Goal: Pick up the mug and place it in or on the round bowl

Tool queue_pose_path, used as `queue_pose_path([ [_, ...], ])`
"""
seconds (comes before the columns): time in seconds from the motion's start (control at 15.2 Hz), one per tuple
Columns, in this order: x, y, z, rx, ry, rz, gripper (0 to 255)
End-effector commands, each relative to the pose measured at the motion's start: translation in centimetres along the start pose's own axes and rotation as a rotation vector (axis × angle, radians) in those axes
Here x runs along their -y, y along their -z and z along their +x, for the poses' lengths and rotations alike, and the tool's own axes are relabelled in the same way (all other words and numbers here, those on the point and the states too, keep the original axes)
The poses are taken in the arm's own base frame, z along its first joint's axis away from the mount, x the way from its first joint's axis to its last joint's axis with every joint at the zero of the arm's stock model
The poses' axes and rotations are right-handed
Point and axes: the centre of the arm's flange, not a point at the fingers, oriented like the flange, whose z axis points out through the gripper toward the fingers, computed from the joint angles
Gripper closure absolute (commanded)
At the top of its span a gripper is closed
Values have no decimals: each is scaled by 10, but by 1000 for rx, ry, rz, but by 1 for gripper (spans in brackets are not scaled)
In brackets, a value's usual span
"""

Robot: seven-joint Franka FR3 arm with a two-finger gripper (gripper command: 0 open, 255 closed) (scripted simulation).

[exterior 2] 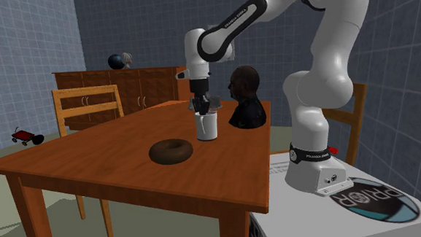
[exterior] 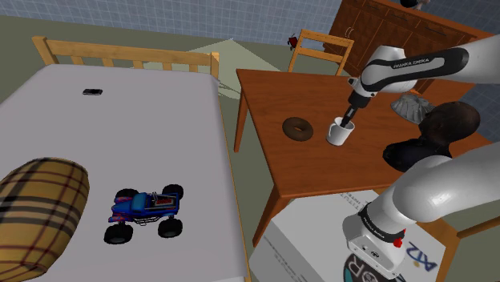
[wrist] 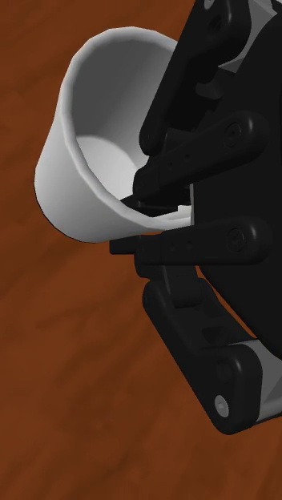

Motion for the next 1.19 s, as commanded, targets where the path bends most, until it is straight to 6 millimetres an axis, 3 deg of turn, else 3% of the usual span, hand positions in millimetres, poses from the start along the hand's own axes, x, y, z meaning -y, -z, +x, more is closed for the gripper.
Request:
queue_pose_path([
  [0.0,1,12,0,0,0,0,255],
  [1.12,7,101,-1,0,0,0,255],
])
